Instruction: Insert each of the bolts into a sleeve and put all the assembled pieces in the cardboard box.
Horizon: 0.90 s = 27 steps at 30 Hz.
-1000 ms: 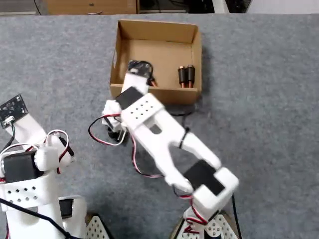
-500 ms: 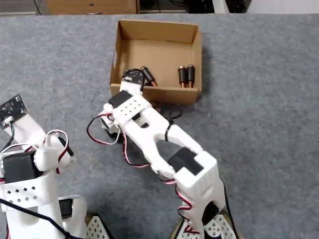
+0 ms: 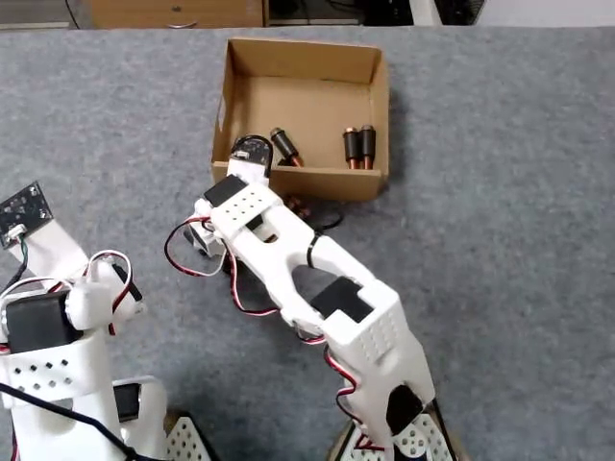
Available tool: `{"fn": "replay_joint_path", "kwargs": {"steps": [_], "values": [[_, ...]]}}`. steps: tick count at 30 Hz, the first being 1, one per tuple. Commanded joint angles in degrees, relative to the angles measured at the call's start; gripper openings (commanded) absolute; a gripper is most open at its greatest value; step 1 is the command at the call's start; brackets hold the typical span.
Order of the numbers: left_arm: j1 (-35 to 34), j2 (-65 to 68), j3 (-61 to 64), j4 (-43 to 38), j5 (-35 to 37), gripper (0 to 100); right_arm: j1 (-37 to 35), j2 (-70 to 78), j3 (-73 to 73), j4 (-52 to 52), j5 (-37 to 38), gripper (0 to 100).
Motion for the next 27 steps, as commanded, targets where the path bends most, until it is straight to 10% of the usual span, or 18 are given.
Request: {"fn": "replay_joint_path", "kwargs": {"steps": [1,27], "values": [[-0.18,-0.57,-0.70,-0.79,0.00,2,-0.57,0.92,-1.27,-0.79,-0.70,13.0],[-0.26,-0.57,-0.79,-0.88,0.00,2,8.04,-5.76,-27.56,17.85,0.00,0.2]]}}
